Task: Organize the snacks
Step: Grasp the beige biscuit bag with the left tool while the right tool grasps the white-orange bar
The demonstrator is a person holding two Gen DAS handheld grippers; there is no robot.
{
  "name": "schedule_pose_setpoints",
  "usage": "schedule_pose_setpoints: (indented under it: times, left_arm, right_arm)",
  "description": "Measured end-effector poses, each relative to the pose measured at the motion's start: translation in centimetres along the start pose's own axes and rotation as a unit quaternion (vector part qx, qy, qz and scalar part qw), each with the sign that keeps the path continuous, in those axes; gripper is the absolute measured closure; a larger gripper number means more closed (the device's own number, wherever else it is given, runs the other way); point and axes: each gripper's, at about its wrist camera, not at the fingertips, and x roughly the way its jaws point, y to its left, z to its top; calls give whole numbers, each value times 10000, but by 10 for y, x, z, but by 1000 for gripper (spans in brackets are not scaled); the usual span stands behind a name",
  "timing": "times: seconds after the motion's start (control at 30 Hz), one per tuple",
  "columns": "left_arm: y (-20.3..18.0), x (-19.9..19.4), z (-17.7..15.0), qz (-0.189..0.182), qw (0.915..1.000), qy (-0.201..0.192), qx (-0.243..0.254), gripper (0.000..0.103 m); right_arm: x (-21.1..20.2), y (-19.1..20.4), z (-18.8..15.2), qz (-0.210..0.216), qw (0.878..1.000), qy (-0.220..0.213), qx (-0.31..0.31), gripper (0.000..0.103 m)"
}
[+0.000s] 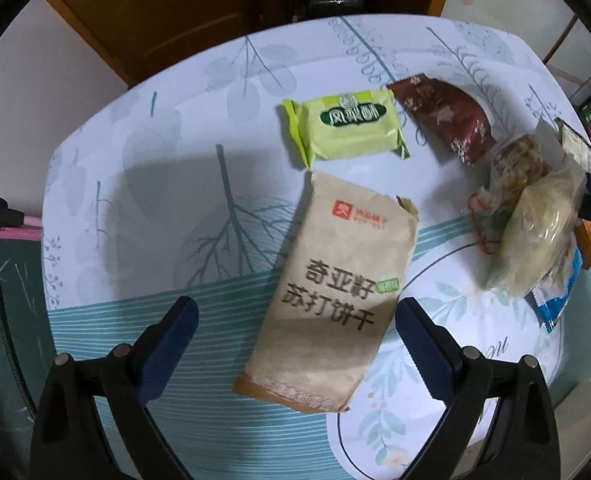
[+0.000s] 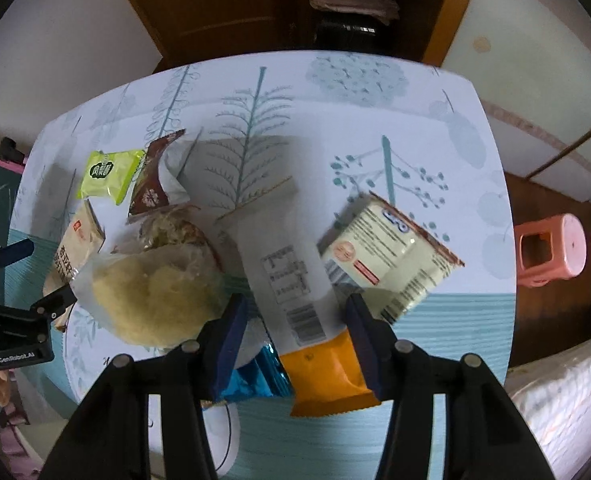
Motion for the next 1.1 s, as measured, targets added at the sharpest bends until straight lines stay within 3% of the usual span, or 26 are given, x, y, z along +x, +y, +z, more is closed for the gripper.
schedule_pose_setpoints:
  times: [0.07, 0.17, 0.2, 0.23, 0.27, 0.33, 0.6, 0.83, 1.1]
  left_arm:
    - [-2, 5, -2, 83, 9999, 43, 53, 4]
    - [-1, 5, -3, 3, 10000, -36, 9, 5]
    - [0, 4, -4, -128, 9999, -50, -31, 13]
    - [1, 3, -5, -351, 9993, -69, -61, 30]
    - [4, 3, -7, -539, 9985, -80, -94, 39]
    - [1, -1, -11, -223, 9994, -221, -139, 46]
    - [-7, -36, -32, 254, 9976, -599, -245, 46]
    - [-1, -119, -51, 143, 9936, -1107, -183, 46]
    - [-23, -219, -103, -186, 9860, -1654, 76, 46]
  right_arm:
    - [1, 5, 1, -105, 9999, 5, -86, 52]
    - [2, 15, -2, -243, 9994, 10, -245, 65]
    - [2, 15, -3, -161, 9996, 38, -233, 66]
    - [2, 15, -4, -128, 9997, 54, -183, 67]
    - [1, 15, -6, -117, 9998, 59, -170, 68]
    - [0, 17, -10, -71, 9998, 82, -171, 68]
    - [-24, 11, -37, 232, 9997, -75, 13, 71]
    - [-78, 0, -61, 421, 9979, -479, 138, 72]
    - [-163, 13, -101, 923, 9886, -1183, 82, 72]
